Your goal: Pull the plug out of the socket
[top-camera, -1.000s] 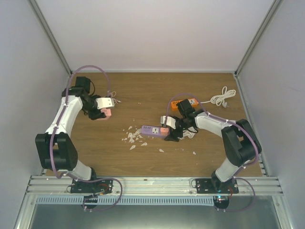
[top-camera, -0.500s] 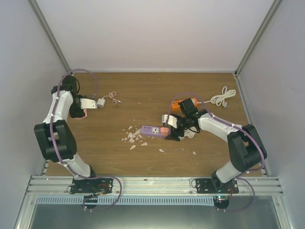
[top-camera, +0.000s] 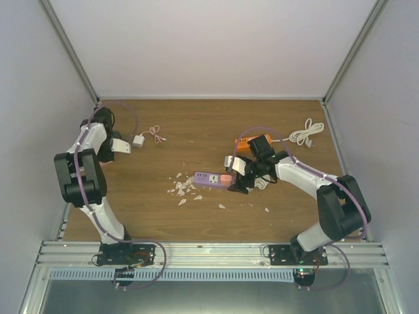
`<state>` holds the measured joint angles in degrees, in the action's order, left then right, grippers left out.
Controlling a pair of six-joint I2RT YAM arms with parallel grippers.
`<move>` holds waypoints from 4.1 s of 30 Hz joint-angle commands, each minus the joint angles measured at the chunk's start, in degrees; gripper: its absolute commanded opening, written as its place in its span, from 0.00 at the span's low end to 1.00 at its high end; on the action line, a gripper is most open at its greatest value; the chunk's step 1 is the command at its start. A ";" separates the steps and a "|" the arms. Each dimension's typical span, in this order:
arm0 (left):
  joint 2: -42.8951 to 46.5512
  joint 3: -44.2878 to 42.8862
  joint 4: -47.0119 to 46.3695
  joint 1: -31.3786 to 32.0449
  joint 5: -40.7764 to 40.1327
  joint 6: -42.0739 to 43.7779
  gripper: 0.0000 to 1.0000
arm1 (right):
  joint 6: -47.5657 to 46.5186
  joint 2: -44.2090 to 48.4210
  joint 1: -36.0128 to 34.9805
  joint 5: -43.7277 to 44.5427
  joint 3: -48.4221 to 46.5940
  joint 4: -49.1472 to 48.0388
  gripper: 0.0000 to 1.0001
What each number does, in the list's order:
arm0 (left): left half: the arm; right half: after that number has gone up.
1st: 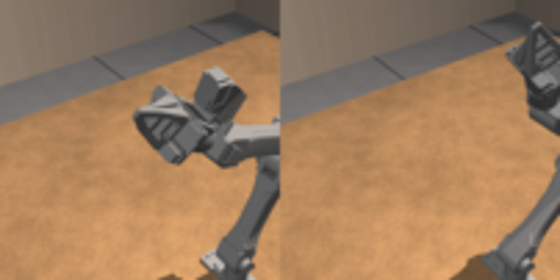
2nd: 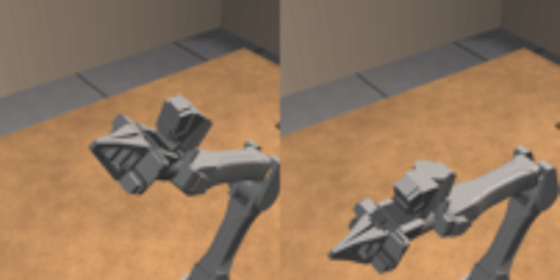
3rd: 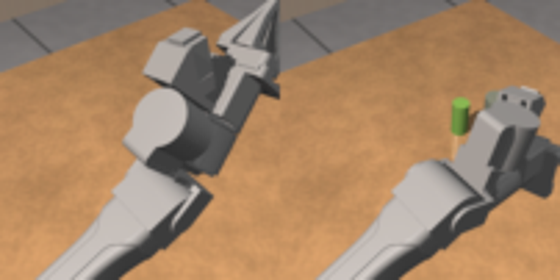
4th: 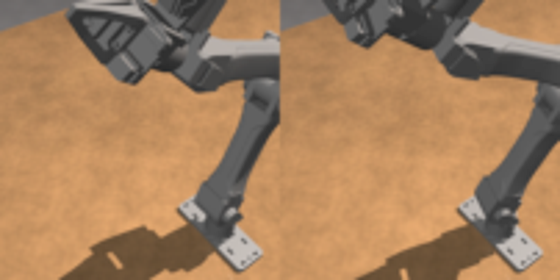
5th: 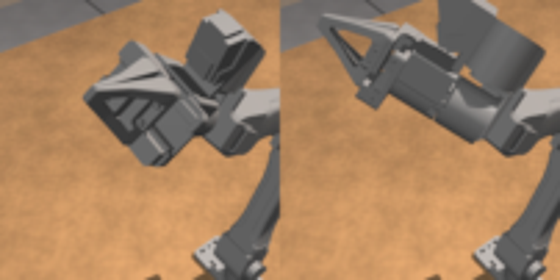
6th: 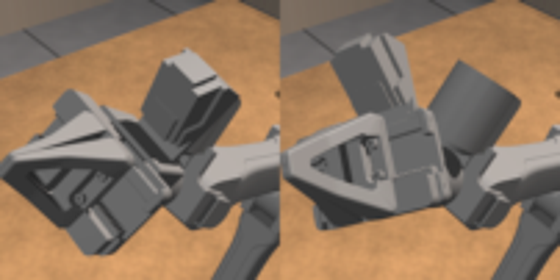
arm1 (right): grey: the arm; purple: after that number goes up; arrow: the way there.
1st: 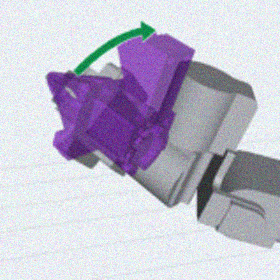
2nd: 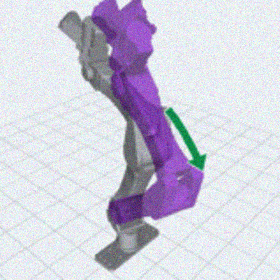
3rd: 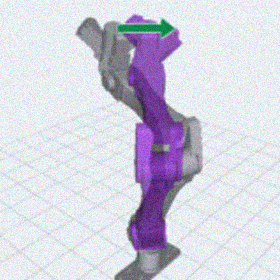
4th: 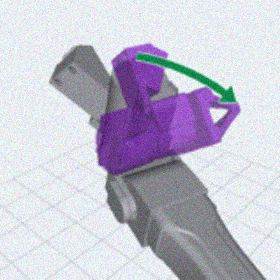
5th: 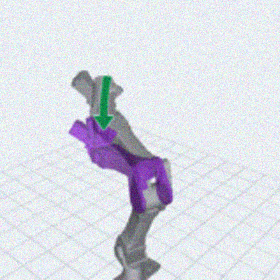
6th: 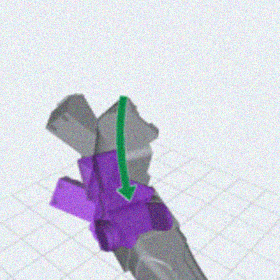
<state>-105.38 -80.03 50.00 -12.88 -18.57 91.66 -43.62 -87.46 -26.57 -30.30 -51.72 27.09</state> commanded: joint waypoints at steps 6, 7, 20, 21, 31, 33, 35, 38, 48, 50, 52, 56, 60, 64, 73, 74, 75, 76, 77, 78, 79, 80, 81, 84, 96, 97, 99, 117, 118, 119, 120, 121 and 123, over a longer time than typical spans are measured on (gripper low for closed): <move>-2.00 3.43 -3.31 2.54 -4.89 1.16 0.42 | 1.43 -0.48 0.41 0.46 -0.58 0.75 0.95; -2.02 3.89 -3.59 2.70 -4.98 1.13 0.42 | 1.44 -0.53 0.41 0.47 -0.63 0.83 0.95; -3.34 3.86 -1.31 4.46 -4.05 -1.66 0.72 | 1.35 -0.86 0.88 0.79 -1.38 1.47 0.95; -3.38 3.38 -0.53 4.57 -3.64 -1.99 0.74 | 1.34 -0.83 0.97 0.71 -1.35 1.47 0.95; -3.01 -2.90 8.19 5.10 2.70 -5.81 0.86 | 0.84 0.39 2.72 -1.15 -1.29 2.13 0.95; -2.90 -5.54 10.69 5.37 5.49 -6.74 0.87 | 0.46 0.80 3.65 -1.80 -1.41 2.80 0.95; -2.90 -8.42 13.45 5.85 9.22 -8.08 0.88 | 0.01 1.41 4.98 -2.68 -1.36 3.56 0.94; -2.27 -11.44 16.16 6.94 15.19 -9.79 0.89 | -0.85 2.24 6.83 -3.97 -1.25 4.83 0.93; 4.81 -12.19 15.27 13.93 41.34 -12.53 0.90 | -3.93 5.52 11.82 -5.68 3.38 6.88 0.86; 5.75 -11.66 14.82 16.44 47.21 -13.64 0.89 | -4.63 5.87 12.06 -5.58 4.37 6.79 0.84; 6.69 -10.16 12.93 19.30 52.09 -14.88 0.89 | -4.96 5.75 12.02 -5.28 5.14 6.27 0.82; 8.25 -6.28 6.73 25.89 58.93 -18.11 0.87 | -5.44 5.21 12.02 -4.23 6.33 5.15 0.80; 9.55 -1.89 -1.22 32.54 63.93 -23.97 0.85 | -5.11 5.30 12.11 -4.13 6.29 4.99 0.79; 11.13 4.43 -10.45 38.00 66.17 -28.29 0.84 | -4.75 5.68 12.09 -4.89 6.54 4.62 0.79; 8.94 11.26 -24.01 45.02 63.37 -33.94 0.76 | -3.23 2.95 12.01 -9.21 5.34 0.70 0.79; 8.51 11.45 -24.68 45.24 63.19 -34.29 0.75 | -3.04 2.48 11.87 -9.94 5.06 0.19 0.79; 8.10 11.47 -24.84 45.60 63.10 -34.22 0.74 | -2.79 2.06 11.83 -10.70 4.84 -0.41 0.80; 7.66 11.62 -25.06 45.92 62.94 -33.97 0.73 | -2.53 1.68 11.61 -11.37 4.60 -1.19 0.80; 7.24 11.88 -25.49 46.22 62.75 -33.89 0.73 | -2.33 1.22 11.50 -12.15 4.56 -1.96 0.81; 6.80 12.22 -26.28 46.51 62.48 -33.95 0.72 | -1.96 0.62 11.15 -12.93 4.49 -2.90 0.82; 6.28 12.60 -27.06 46.83 62.28 -34.15 0.72 | -1.47 0.03 10.78 -13.56 4.38 -3.92 0.82; 5.80 12.79 -27.79 47.14 62.03 -34.24 0.71 | -0.83 -0.56 10.26 -13.86 4.43 -5.06 0.82; 5.13 12.85 -28.25 47.42 61.96 -34.52 0.71 | -0.29 -1.05 9.76 -14.16 4.41 -6.12 0.82; 3.09 12.11 -29.36 48.36 61.79 -35.77 0.70 | 0.77 -2.42 8.64 -14.36 4.80 -8.74 0.82; -2.35 10.86 -32.02 50.94 56.05 -37.12 0.55 | 1.19 -3.48 7.50 -12.67 9.47 -16.36 0.86; -2.27 11.38 -32.27 50.94 55.55 -37.10 0.50 | 1.43 -3.48 7.26 -12.67 9.72 -16.95 0.86; -1.61 12.16 -32.72 50.78 55.04 -37.21 0.44 | 1.76 -3.64 6.50 -12.23 9.90 -18.11 0.86; 5.81 19.63 -31.61 44.66 56.02 -37.84 0.27 | 4.81 -5.58 1.83 -15.38 1.53 -16.29 0.86; 6.23 19.99 -31.40 44.17 56.20 -37.80 0.27 | 4.72 -6.29 1.24 -14.62 1.01 -15.96 0.86; 6.64 20.36 -31.02 43.66 56.31 -37.82 0.27 | 4.50 -6.89 0.87 -14.43 0.51 -15.62 0.86; 7.06 20.67 -30.48 43.19 56.64 -37.62 0.27 | 4.43 -7.00 0.71 -14.33 0.27 -15.74 0.86; 7.56 21.07 -30.11 42.72 56.89 -37.33 0.27 | 4.35 -7.06 0.58 -14.32 0.16 -16.25 0.86; 8.57 22.57 -29.69 42.06 57.24 -36.58 0.27 | 4.53 -7.31 -0.11 -14.85 0.03 -17.78 0.87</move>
<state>-100.27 -59.59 19.40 30.92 37.15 53.58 -40.05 -93.47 -25.45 -43.11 -50.72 11.46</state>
